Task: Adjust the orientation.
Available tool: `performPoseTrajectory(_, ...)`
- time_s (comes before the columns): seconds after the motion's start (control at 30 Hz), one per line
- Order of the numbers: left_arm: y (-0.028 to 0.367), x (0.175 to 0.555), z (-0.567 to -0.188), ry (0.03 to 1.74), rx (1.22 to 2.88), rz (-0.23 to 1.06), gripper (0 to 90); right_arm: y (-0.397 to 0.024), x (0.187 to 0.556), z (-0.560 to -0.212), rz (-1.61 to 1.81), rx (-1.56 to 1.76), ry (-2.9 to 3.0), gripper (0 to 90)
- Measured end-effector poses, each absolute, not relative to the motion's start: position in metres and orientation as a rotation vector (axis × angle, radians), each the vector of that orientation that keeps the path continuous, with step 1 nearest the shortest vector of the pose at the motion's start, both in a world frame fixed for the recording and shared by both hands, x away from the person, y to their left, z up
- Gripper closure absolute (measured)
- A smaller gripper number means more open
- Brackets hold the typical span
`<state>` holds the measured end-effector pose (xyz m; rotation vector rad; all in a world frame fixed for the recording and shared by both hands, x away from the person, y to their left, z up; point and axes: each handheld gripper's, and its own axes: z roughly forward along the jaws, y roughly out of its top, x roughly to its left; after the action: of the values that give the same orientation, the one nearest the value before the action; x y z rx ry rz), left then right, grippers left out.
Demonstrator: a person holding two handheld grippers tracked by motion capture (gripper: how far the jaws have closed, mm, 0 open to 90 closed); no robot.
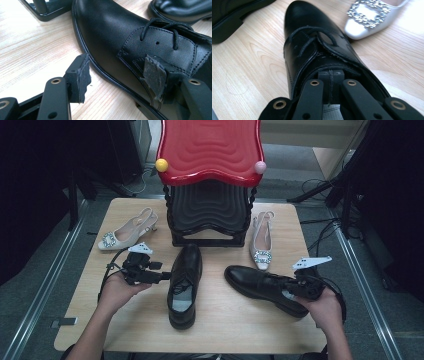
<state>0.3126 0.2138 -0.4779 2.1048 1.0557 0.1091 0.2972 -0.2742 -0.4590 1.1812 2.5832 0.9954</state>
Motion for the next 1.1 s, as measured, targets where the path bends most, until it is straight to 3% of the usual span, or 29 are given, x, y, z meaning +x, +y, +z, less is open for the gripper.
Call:
performPoseTrajectory(0.43, 0.215, 0.311, -0.476, 1.053, 2.102, 0.119, 38.5, -0.257, 0.299, -0.466, 1.089, 1.288, 2.563, 90.0)
performPoseTrajectory(0.9, 0.216, 0.31, -0.475, 1.048, 2.095, 0.132, 38.6, -0.212, 0.303, -0.475, 1.144, 1.311, 2.533, 90.0)
performPoseTrajectory(1.1, 0.216, 0.311, -0.475, 1.048, 2.096, 0.135, 38.6, -0.214, 0.301, -0.473, 1.146, 1.262, 2.533, 90.0)
